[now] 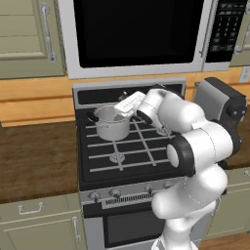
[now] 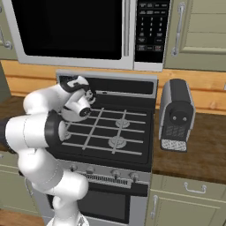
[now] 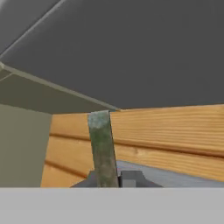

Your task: Put the lime and bell pepper in the pot. Retrieve the spatula and lightly stir the vegetables in the pot.

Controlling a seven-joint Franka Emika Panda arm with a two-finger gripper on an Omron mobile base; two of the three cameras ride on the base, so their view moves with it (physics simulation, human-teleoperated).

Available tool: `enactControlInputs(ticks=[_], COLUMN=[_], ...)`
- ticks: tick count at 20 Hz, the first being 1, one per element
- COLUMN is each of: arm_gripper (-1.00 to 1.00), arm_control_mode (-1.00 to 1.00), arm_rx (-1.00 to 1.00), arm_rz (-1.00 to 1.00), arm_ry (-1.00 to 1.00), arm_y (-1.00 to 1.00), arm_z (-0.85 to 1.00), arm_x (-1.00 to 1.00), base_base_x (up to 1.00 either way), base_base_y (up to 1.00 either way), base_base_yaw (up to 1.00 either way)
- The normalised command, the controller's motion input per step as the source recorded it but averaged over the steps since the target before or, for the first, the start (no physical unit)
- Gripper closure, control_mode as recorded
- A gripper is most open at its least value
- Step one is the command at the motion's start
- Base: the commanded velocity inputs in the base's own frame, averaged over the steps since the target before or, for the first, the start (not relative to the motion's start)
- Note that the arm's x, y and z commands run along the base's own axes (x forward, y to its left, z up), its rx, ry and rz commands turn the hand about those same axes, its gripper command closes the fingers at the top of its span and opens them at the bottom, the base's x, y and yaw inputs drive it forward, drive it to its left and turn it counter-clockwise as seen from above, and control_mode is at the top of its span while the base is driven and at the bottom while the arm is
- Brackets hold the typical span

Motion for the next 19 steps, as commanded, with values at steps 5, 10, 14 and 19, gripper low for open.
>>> enactControlInputs(ticks=[5, 10, 14, 19], arm_gripper=[1.00, 1.00, 1.00, 1.00], arm_control_mode=[-1.00, -1.00, -1.00, -1.00], arm_rx=[-0.06, 0.00, 0.00, 0.00], arm_rz=[-0.14, -0.07, 0.00, 0.00], arm_ry=[0.23, 0.09, -0.01, -0.10], arm_y=[-0.04, -0.07, 0.00, 0.07], arm_z=[0.00, -0.36, -0.90, -0.87], arm_x=[0.00, -0.03, 0.06, 0.44], base_base_x=[0.00, 0.00, 0.00, 0.00], base_base_y=[0.00, 0.00, 0.00, 0.00], base_base_yaw=[0.00, 0.00, 0.00, 0.00])
